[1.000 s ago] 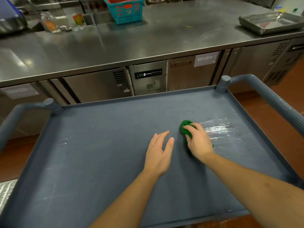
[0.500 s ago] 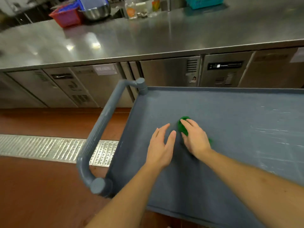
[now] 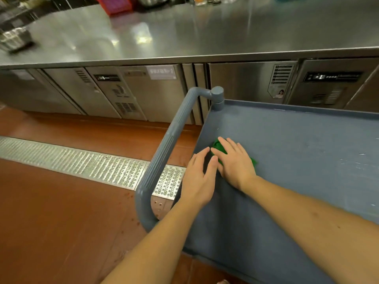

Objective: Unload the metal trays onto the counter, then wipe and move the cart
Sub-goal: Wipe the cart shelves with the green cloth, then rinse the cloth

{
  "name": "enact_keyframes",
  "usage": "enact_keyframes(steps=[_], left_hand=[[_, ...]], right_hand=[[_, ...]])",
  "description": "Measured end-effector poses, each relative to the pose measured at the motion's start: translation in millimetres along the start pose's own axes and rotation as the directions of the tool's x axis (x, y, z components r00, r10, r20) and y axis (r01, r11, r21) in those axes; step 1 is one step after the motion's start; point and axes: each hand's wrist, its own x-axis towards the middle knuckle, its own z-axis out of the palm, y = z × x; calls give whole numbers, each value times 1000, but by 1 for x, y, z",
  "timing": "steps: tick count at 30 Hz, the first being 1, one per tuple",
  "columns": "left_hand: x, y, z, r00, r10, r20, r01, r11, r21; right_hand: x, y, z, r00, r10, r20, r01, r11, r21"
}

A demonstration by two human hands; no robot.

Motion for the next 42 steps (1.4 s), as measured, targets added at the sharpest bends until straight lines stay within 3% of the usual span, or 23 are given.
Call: enact_keyframes(steps=[3, 8, 16, 22, 32, 42], left_hand=[[1, 6, 9, 1000, -19, 15, 19, 1000, -4], [1, 24, 35, 996, -43, 82, 44, 999, -13], [-12, 71, 120, 977, 7, 214, -2, 1000, -25], [-40, 125, 210, 942, 58, 330, -28, 995, -96], [-101, 205, 367, 851, 203, 484, -155, 978, -138], [-127, 238, 430, 789, 255, 559, -205, 967, -152]], right_hand=[[13, 9, -3, 999, 0, 50, 0, 1000, -6], [10, 46, -14, 996, 86, -18, -87, 996, -10], [-54, 168, -61, 959, 277, -63, -280, 958, -58], [-124, 272, -100, 877, 467, -111, -472, 881, -23], [-245, 404, -150, 784, 576, -231, -590, 807, 6], [-337, 457, -175, 633, 698, -333, -737, 676, 15]])
